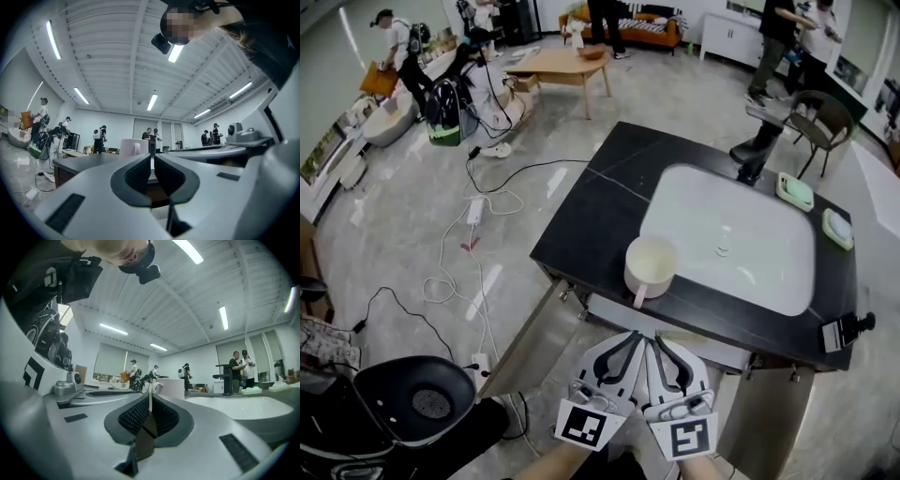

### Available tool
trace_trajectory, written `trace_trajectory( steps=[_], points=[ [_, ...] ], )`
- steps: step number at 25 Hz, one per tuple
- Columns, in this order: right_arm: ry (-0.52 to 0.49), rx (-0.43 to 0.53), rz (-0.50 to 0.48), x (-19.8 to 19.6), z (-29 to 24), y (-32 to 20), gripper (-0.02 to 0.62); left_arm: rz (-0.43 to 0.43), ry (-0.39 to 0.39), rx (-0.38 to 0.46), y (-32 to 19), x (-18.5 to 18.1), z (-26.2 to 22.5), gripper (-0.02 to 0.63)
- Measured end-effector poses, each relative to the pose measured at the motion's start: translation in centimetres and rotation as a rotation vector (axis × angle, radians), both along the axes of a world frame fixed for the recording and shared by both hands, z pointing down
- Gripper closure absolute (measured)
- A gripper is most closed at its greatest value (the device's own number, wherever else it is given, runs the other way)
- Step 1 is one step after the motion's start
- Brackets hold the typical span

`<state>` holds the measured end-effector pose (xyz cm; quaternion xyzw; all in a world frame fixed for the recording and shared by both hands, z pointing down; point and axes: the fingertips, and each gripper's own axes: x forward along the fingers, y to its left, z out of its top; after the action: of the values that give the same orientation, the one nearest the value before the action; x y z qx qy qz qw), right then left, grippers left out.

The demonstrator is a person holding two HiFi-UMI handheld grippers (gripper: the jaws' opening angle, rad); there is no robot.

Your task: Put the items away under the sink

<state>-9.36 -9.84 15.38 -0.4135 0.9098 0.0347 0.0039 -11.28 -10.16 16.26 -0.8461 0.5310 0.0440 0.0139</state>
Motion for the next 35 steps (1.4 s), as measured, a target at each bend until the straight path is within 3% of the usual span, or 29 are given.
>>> trace_trajectory(
  steps=[3, 6, 8, 16, 20, 26, 31, 35],
  points=[
    [0.006, -0.038, 0.008, -0.2, -1.1, -0.3, 0.554, -0.029, 0.024, -0.044, -1.0, -0.7, -1.4, 0.583],
    [-0.003, -0.078, 0.038, 0.2, -1.8, -1.0, 0.554, -0.048, 0.043, -0.075, -2.3, -1.5, -2.3, 0.450],
    [-0.004, -0.097, 0.051, 0.4, -1.9, -1.4, 0.554, -0.041, 0.044, -0.084, -3.2, -1.7, -2.6, 0.417],
    [0.023, -0.141, 0.083, 1.0, -1.7, -3.2, 0.554, -0.006, 0.045, -0.130, -5.5, -1.1, -1.9, 0.418],
    [0.014, -0.152, 0.112, 1.4, -1.7, -4.0, 0.554, 0.024, 0.008, -0.117, -6.2, -0.7, -1.8, 0.486],
    [0.061, -0.197, 0.124, 2.4, -1.2, -3.9, 0.554, 0.030, 0.034, -0.133, -7.0, -0.3, -1.9, 0.539],
    [0.047, -0.233, 0.154, 3.9, -1.9, -4.5, 0.554, 0.109, -0.202, -0.033, -6.1, 0.8, -2.1, 0.563],
    [-0.016, -0.285, 0.151, 4.3, -2.7, -5.3, 0.552, 0.134, -0.194, -0.077, -4.2, 1.4, -1.0, 0.565]
  ],
)
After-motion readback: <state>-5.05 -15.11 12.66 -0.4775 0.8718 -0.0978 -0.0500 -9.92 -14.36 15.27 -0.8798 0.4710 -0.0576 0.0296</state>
